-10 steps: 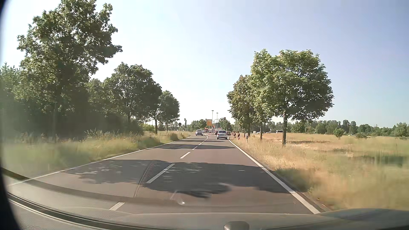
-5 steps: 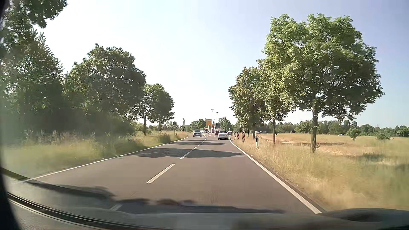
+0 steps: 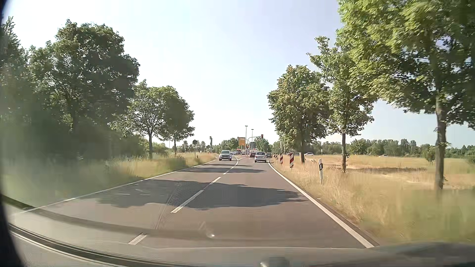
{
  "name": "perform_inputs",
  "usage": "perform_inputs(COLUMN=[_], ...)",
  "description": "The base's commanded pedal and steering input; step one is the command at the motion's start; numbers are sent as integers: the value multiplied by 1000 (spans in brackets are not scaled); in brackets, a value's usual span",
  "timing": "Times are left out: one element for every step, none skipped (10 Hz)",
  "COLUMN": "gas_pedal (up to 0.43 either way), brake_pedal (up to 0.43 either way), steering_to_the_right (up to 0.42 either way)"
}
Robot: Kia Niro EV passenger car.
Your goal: Follow the waypoints while adhering to traffic rules and regulations
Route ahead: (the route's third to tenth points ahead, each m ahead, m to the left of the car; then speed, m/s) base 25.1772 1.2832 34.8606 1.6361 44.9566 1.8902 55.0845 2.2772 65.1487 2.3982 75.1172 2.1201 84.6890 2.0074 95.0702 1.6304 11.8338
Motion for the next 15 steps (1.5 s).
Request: perform_inputs(gas_pedal=[0,0,0,0,0,0,0,0,0,0,0,0,0,0,0], brake_pedal=[171,171,171,171,171,171,171,177,183,183,183,183,183,189,189], steering_to_the_right=[1,0,0,0,-1,-1,-3,-3,-3,-3,-3,-3,-3,-3,-3])
